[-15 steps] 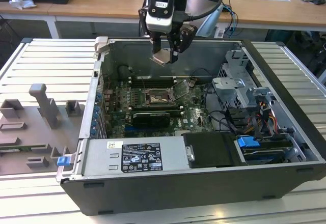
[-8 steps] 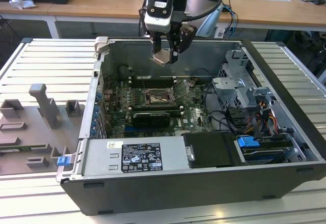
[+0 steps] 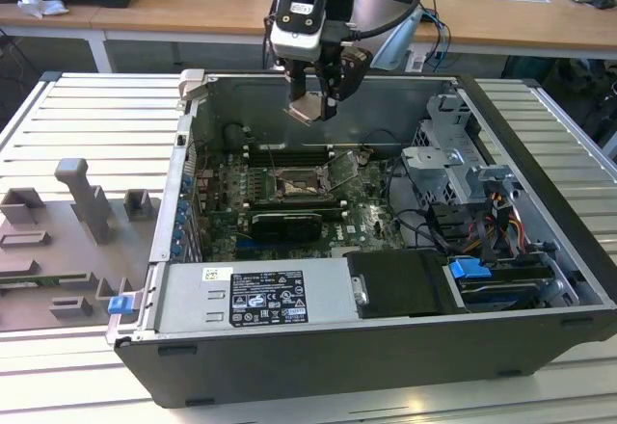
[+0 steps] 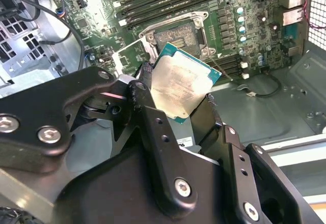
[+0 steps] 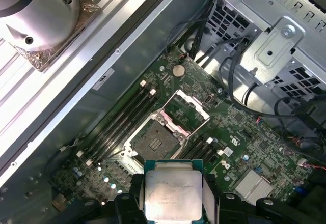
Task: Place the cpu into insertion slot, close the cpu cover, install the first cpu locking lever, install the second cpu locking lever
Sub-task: 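Place the cpu into insertion slot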
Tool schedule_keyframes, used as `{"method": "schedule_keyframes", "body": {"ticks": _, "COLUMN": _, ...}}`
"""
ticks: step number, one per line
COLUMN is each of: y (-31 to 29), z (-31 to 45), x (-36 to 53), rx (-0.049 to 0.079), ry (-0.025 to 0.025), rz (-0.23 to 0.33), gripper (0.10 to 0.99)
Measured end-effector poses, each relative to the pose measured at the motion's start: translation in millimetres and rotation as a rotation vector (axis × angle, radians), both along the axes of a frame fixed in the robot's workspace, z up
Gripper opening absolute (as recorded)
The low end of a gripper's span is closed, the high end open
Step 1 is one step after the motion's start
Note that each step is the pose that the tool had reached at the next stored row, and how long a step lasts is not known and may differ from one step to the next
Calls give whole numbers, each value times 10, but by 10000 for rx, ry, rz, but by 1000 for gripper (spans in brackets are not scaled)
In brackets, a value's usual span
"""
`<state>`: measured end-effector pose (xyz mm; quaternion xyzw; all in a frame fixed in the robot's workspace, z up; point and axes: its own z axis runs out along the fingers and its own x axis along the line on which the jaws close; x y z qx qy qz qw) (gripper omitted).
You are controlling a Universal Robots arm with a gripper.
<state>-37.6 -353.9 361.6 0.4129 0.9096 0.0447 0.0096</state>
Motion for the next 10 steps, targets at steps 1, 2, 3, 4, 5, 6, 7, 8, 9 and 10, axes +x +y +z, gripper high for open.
{"method": "schedule_keyframes", "body": {"ticks": 1, "y": 0, "z": 0, "x": 0, "rx": 0, "ry": 0, "rz": -36, "gripper": 541}}
{"method": "schedule_keyframes", "body": {"ticks": 2, "y": 0, "z": 0, "x": 0, "rx": 0, "ry": 0, "rz": -75, "gripper": 541}}
{"method": "schedule_keyframes", "body": {"ticks": 3, "y": 0, "z": 0, "x": 0, "rx": -1, "ry": 0, "rz": -139, "gripper": 541}}
{"method": "schedule_keyframes", "body": {"ticks": 4, "y": 0, "z": -1, "x": 0, "rx": 0, "ry": 0, "rz": -185, "gripper": 541}}
{"method": "schedule_keyframes", "body": {"ticks": 5, "y": 0, "z": -1, "x": 0, "rx": 0, "ry": 0, "rz": -238, "gripper": 541}}
{"method": "schedule_keyframes", "body": {"ticks": 6, "y": 0, "z": -2, "x": 0, "rx": -1, "ry": 0, "rz": -314, "gripper": 541}}
{"method": "schedule_keyframes", "body": {"ticks": 7, "y": 0, "z": -2, "x": 0, "rx": -1, "ry": 0, "rz": -367, "gripper": 541}}
{"method": "schedule_keyframes", "body": {"ticks": 8, "y": 0, "z": -2, "x": 0, "rx": 0, "ry": 0, "rz": -413, "gripper": 541}}
{"method": "schedule_keyframes", "body": {"ticks": 9, "y": 0, "z": -2, "x": 0, "rx": 0, "ry": 0, "rz": -445, "gripper": 541}}
{"method": "schedule_keyframes", "body": {"ticks": 10, "y": 0, "z": -3, "x": 0, "rx": -1, "ry": 0, "rz": -521, "gripper": 541}}
